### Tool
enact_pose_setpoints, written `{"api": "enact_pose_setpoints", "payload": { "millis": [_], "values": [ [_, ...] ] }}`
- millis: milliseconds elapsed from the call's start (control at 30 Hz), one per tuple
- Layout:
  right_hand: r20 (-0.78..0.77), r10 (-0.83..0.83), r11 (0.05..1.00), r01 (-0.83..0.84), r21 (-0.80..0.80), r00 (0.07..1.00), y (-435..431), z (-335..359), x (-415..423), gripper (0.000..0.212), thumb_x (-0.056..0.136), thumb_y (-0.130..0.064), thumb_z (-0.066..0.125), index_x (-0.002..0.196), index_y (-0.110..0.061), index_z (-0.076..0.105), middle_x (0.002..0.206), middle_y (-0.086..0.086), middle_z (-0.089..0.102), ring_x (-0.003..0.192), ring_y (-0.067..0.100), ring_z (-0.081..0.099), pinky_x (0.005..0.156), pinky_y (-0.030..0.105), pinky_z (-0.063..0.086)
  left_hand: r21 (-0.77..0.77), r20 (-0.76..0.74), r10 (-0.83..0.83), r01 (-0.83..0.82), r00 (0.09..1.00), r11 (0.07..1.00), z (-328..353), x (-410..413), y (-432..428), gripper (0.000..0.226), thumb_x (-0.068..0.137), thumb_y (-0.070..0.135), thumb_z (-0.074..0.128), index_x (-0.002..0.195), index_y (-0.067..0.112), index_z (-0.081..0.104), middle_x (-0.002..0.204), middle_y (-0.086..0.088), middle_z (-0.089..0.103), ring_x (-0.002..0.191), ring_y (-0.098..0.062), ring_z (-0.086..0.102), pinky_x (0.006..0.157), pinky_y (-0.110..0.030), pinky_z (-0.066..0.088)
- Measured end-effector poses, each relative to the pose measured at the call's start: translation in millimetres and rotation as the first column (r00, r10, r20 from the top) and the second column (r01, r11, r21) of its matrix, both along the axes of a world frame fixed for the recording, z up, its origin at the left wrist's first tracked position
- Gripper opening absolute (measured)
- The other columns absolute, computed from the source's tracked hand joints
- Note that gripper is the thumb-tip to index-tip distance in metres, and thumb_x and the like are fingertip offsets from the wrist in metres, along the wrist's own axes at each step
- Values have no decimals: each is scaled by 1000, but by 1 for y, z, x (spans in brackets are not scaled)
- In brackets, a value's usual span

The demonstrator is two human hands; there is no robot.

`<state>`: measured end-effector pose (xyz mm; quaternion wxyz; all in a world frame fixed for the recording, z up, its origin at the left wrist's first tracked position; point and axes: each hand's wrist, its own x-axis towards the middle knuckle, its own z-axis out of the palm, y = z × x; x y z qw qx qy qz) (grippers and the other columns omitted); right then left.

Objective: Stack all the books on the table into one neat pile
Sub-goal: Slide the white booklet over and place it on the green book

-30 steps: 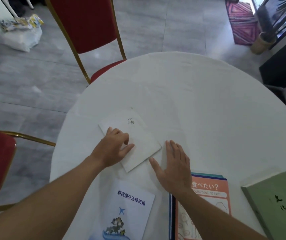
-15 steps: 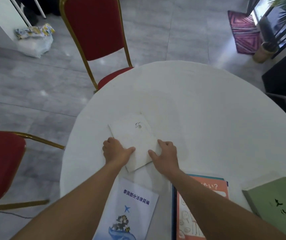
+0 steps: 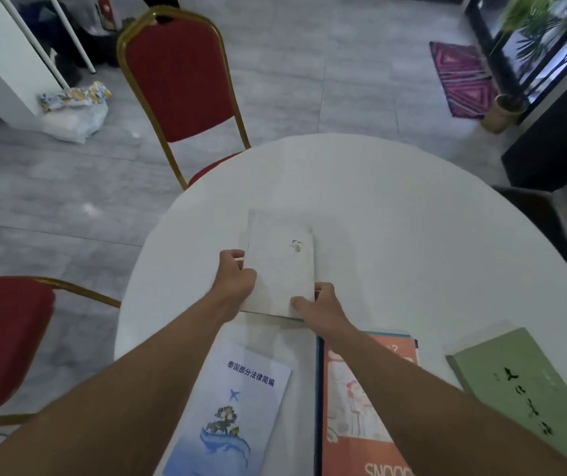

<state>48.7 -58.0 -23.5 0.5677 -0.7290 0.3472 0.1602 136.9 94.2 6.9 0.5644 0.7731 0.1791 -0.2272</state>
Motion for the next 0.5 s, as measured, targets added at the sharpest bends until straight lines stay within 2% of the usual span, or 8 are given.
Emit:
{"api": "enact_pose_setpoints", "payload": {
  "millis": [67, 167, 233, 300, 333, 400, 500],
  "values": [
    [6, -68, 994, 67, 85, 998, -13, 6, -10, 52, 83, -28, 65, 126, -18, 38, 115, 0, 58, 98, 14, 60, 82, 33, 53, -29, 18, -22, 23, 1000, 999, 12, -12, -14, 41, 88, -1, 48, 124, 15, 39, 97, 2, 55, 81, -15, 58, 62, -32, 51],
    [13, -114, 987, 112, 117, 993, -40, 16, -28, 69, 83, -26, 65, 141, -23, 27, 121, 1, 54, 106, 19, 60, 94, 39, 53, -42, 38, -50, 52, 998, 998, 29, -33, -37, 40, 89, -1, 48, 124, 15, 39, 97, 3, 54, 80, -14, 57, 59, -30, 49],
    [19, -142, 981, 138, 139, 990, -60, 22, -45, 76, 84, -23, 65, 148, -24, 23, 117, 0, 56, 103, 20, 61, 82, 35, 55, -48, 44, -97, 99, 994, 994, 37, -51, -54, 39, 90, 1, 48, 124, 16, 40, 100, 1, 55, 81, -13, 58, 60, -29, 49],
    [50, -175, 973, 165, 158, 983, -80, 25, -66, 66, 85, -16, 63, 145, -22, 34, 110, -2, 63, 94, 17, 65, 61, 24, 52, -46, 45, -163, 165, 986, 985, 41, -71, -74, 37, 91, 4, 46, 125, 17, 39, 109, -4, 57, 85, -16, 59, 63, -31, 51],
    [69, -197, 971, 185, 152, 978, -90, 25, -78, 60, 85, -13, 62, 140, -22, 40, 106, -3, 66, 90, 15, 67, 56, 20, 50, -35, 45, -203, 204, 978, 978, 42, -83, -86, 36, 92, 5, 45, 126, 17, 38, 114, -6, 56, 89, -18, 59, 64, -32, 52],
    [104, -261, 961, 248, 126, 960, -112, 24, -104, 53, 85, -8, 59, 134, -21, 46, 103, -2, 66, 86, 13, 66, 51, 16, 48, 29, 67, -284, 283, 956, 959, 41, -107, -113, 35, 93, 4, 43, 127, 11, 37, 122, -11, 53, 99, -24, 59, 70, -34, 54],
    [107, -321, 946, 315, 70, 941, -148, 21, -146, 50, 87, -6, 54, 133, -23, 41, 106, -4, 61, 88, 10, 62, 54, 20, 48, 147, 94, -389, 373, 916, 916, 33, -146, -157, 34, 90, 0, 44, 123, 0, 40, 125, -17, 49, 109, -32, 58, 91, -45, 55]
  ]
}}
